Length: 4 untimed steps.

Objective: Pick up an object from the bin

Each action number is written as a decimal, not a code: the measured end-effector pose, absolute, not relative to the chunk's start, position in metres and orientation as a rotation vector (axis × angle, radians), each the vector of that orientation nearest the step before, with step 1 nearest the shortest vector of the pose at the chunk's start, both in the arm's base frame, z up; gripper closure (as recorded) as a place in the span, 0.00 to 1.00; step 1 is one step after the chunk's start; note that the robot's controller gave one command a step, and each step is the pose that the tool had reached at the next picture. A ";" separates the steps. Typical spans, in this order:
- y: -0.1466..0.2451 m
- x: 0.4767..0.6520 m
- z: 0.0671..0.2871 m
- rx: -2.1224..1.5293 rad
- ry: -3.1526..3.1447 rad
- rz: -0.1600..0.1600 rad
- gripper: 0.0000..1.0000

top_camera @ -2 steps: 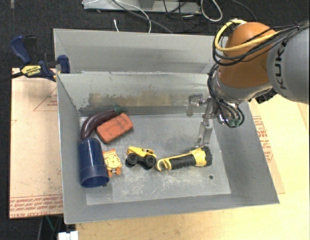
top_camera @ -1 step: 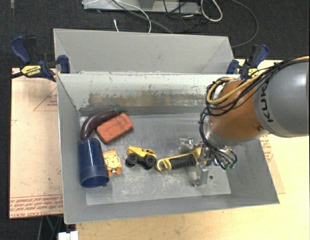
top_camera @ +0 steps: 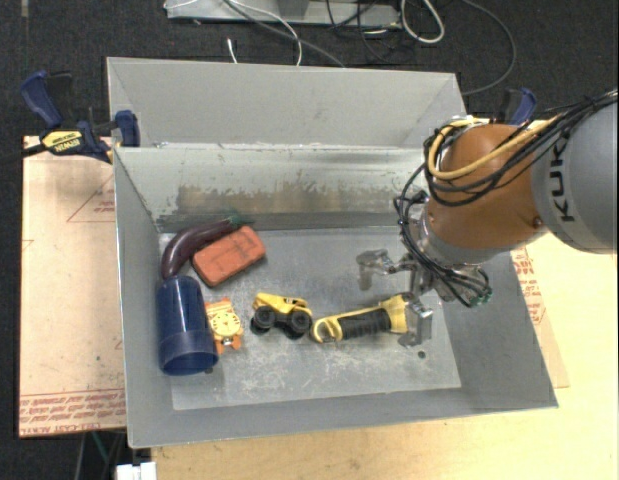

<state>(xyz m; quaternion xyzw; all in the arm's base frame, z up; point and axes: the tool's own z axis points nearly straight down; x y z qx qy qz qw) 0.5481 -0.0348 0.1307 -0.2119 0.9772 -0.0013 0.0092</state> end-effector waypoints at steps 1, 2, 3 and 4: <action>-0.043 0.534 0.071 -0.271 3.141 0.007 0.00; -0.026 0.532 0.070 -0.649 3.053 -0.002 0.00; -0.020 0.549 0.070 -0.483 3.099 0.004 1.00; -0.020 0.549 0.070 -0.483 3.099 0.004 1.00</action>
Offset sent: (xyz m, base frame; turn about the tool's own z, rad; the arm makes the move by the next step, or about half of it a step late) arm -0.0170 0.0081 -0.0607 0.0068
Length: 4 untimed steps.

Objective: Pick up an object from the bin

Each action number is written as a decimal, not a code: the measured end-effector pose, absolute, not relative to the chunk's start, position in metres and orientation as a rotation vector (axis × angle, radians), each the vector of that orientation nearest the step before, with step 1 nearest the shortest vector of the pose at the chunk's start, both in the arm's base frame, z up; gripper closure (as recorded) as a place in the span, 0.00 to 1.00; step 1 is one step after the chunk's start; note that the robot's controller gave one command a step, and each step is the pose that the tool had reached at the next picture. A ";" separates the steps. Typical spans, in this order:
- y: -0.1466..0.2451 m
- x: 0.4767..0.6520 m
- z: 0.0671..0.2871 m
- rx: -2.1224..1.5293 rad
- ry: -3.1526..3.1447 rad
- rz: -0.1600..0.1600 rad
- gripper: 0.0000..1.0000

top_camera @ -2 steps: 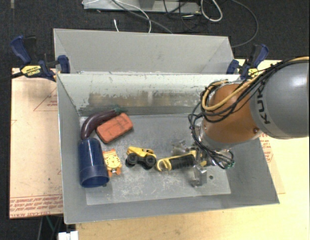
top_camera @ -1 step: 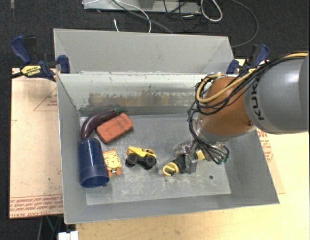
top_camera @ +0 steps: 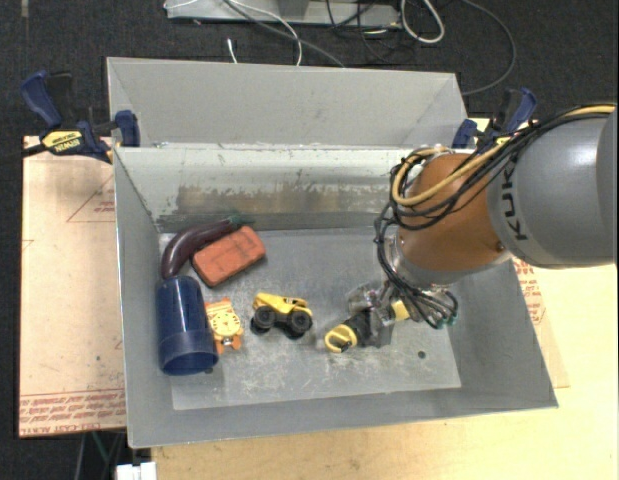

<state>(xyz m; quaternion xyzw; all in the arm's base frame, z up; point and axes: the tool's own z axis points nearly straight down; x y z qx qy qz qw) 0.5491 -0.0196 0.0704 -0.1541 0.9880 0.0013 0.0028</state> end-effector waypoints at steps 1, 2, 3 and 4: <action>-0.019 0.549 0.079 -0.484 3.099 0.005 1.00; -0.019 0.546 0.108 -0.484 3.110 0.010 1.00; -0.018 0.546 0.148 -0.483 3.108 0.009 1.00; -0.018 0.548 0.178 -0.481 3.103 0.008 1.00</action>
Offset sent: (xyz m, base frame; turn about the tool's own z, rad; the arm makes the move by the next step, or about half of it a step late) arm -0.0005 0.0000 0.0881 -0.0003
